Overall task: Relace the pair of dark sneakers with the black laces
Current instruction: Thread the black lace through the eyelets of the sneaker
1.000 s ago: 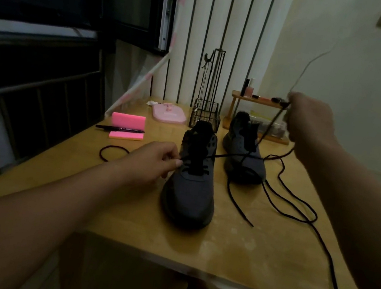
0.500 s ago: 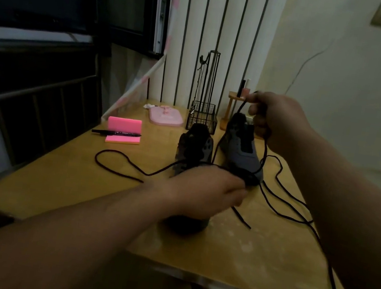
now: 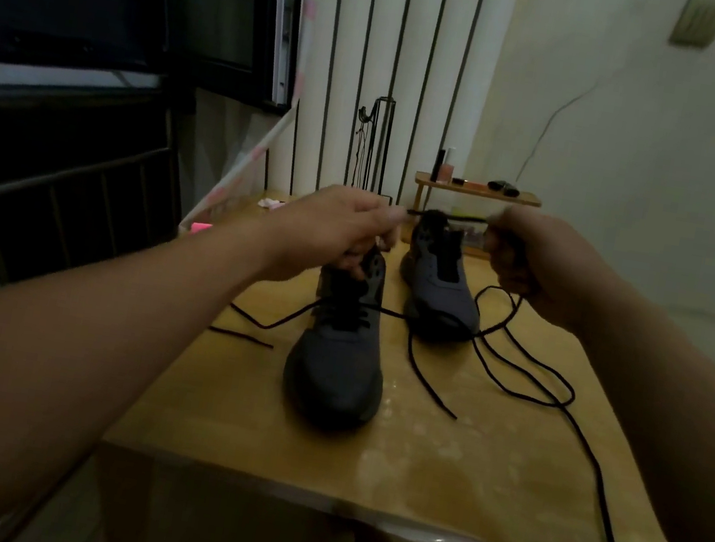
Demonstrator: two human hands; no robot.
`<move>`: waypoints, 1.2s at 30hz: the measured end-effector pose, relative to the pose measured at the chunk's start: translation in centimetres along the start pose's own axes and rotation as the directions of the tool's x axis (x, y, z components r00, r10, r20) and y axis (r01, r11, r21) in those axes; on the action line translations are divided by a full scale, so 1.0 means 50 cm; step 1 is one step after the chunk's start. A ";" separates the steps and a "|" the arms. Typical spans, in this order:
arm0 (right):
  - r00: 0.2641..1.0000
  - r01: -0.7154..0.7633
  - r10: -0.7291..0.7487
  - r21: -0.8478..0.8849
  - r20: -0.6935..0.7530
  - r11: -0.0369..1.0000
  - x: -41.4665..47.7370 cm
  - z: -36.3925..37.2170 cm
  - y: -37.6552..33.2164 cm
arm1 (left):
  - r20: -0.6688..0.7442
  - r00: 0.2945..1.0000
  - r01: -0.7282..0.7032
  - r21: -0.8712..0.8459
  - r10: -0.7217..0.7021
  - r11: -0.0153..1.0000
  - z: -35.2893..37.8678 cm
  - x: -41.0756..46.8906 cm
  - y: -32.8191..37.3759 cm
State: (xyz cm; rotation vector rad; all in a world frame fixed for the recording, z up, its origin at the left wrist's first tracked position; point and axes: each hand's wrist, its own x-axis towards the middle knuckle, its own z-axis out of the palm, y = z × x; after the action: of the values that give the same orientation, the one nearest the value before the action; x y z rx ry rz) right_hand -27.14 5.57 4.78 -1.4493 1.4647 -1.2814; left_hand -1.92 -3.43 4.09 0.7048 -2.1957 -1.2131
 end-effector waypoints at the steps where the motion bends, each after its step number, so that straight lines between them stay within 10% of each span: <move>1: 0.998 -0.057 0.056 -0.072 -0.017 0.996 -0.008 -0.014 0.023 | -0.010 1.000 0.029 0.024 -0.029 0.999 -0.013 -0.003 -0.009; 5: 0.943 -0.279 0.327 -0.396 0.060 0.875 -0.036 -0.020 0.084 | -0.094 0.992 0.098 0.133 -0.086 0.986 -0.032 -0.012 -0.048; 8: 0.988 -0.092 0.145 -0.571 0.048 0.816 -0.024 0.042 0.068 | -0.057 0.997 0.071 0.332 -0.055 0.941 -0.003 -0.015 -0.044; 14: 0.974 0.214 -0.148 -0.470 0.173 0.856 -0.005 0.154 0.020 | -0.025 0.999 0.043 0.334 -0.037 0.942 0.029 -0.005 -0.016; 36: 0.986 0.140 -0.165 -0.366 -0.039 0.920 0.021 0.184 0.184 | -0.120 0.992 0.048 0.601 0.031 0.798 0.043 -0.012 -0.125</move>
State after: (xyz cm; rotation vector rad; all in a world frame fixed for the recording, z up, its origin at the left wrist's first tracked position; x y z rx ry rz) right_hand -21.20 1.91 -6.25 -1.8048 1.7313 -1.2046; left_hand -1.75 -4.63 -2.45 1.0046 -2.4779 -0.4193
